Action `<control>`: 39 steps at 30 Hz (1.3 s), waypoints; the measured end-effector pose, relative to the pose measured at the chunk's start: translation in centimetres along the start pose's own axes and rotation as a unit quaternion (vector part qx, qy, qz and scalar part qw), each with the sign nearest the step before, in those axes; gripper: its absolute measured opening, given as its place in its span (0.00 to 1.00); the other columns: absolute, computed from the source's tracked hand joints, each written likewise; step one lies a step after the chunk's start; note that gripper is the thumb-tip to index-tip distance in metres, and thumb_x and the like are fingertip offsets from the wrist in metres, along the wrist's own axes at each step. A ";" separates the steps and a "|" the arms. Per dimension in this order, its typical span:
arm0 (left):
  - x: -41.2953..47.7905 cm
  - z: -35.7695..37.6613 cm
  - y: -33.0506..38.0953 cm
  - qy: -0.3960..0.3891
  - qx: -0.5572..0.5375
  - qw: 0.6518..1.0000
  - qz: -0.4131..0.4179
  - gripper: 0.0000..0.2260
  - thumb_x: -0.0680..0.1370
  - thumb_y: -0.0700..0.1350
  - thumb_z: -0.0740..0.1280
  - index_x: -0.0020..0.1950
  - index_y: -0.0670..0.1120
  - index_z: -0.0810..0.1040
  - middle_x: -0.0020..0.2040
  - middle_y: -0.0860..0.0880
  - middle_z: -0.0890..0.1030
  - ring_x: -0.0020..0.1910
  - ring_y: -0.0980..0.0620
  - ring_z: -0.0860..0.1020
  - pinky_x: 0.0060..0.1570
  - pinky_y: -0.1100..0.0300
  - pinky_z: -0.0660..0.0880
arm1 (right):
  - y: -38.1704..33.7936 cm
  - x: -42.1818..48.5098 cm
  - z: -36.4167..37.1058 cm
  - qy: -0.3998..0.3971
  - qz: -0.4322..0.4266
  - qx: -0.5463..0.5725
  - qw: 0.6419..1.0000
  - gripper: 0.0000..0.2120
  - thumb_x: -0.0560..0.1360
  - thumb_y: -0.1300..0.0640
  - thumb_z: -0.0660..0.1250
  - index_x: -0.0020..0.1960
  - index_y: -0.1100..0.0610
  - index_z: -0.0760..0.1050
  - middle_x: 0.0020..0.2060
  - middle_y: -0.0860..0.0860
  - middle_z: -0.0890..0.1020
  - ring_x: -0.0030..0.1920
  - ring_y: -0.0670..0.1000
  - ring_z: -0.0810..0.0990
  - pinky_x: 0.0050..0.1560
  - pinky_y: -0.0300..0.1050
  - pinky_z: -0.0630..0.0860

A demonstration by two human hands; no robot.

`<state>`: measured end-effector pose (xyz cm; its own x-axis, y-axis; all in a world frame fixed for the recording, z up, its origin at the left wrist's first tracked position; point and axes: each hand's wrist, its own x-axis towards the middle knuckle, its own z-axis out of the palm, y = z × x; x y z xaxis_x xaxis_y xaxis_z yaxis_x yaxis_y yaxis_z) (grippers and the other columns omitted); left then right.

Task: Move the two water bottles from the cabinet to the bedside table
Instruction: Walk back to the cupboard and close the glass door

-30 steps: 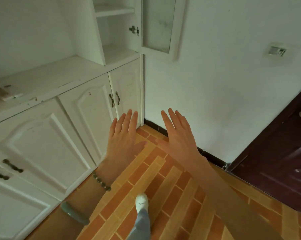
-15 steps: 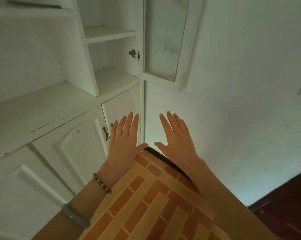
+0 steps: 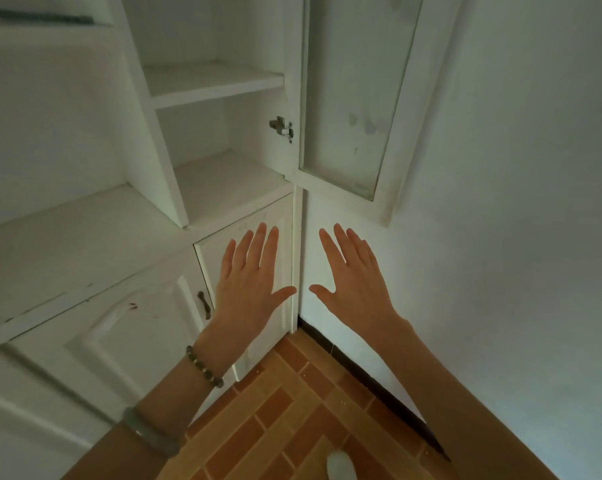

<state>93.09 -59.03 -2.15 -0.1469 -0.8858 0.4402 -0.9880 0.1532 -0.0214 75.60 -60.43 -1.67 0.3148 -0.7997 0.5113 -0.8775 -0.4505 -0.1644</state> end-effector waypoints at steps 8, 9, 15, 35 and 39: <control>10.3 2.6 3.8 0.017 0.031 0.998 -0.053 0.41 0.68 0.65 0.59 0.72 0.41 0.59 0.71 0.38 0.65 0.69 0.38 0.64 0.67 0.41 0.57 | 9.5 9.2 0.0 -0.011 -0.049 0.001 0.999 0.39 0.67 0.47 0.73 0.71 0.61 0.62 0.69 0.63 0.67 0.69 0.66 0.64 0.65 0.65 0.62; 11.5 2.9 4.3 0.021 0.034 0.998 -0.057 0.41 0.67 0.65 0.61 0.72 0.40 0.59 0.71 0.38 0.65 0.69 0.38 0.65 0.67 0.40 0.57 | 10.7 10.2 -0.1 -0.009 -0.054 0.002 0.998 0.39 0.66 0.47 0.74 0.70 0.62 0.63 0.69 0.64 0.67 0.68 0.66 0.65 0.64 0.66 0.63; 17.7 3.5 6.6 0.038 0.056 0.996 -0.061 0.43 0.67 0.64 0.66 0.73 0.40 0.59 0.72 0.38 0.63 0.69 0.38 0.64 0.68 0.42 0.55 | 15.8 14.7 -0.4 0.008 -0.082 -0.009 0.997 0.39 0.70 0.48 0.72 0.73 0.60 0.58 0.72 0.63 0.61 0.72 0.64 0.58 0.69 0.61 0.55; 24.9 0.8 6.7 0.111 0.053 0.992 -0.014 0.39 0.70 0.63 0.58 0.73 0.41 0.56 0.71 0.37 0.64 0.69 0.36 0.64 0.66 0.38 0.61 | 22.7 22.4 -7.0 0.127 0.048 0.057 0.989 0.48 0.71 0.52 0.71 0.74 0.63 0.39 0.74 0.63 0.46 0.74 0.61 0.49 0.71 0.51 0.54; 24.1 0.8 5.8 0.114 0.060 0.991 -0.040 0.40 0.69 0.62 0.64 0.72 0.40 0.57 0.70 0.37 0.65 0.67 0.36 0.66 0.66 0.40 0.60 | 21.8 22.5 -6.6 0.102 0.054 0.137 0.984 0.49 0.72 0.50 0.70 0.74 0.63 0.36 0.75 0.60 0.44 0.75 0.56 0.46 0.71 0.46 0.51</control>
<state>83.77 -79.83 7.65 -0.0664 -0.7693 0.6355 -0.9966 0.0205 -0.0793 61.18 -85.59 11.85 0.1211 -0.7645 0.6332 -0.7623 -0.4802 -0.4339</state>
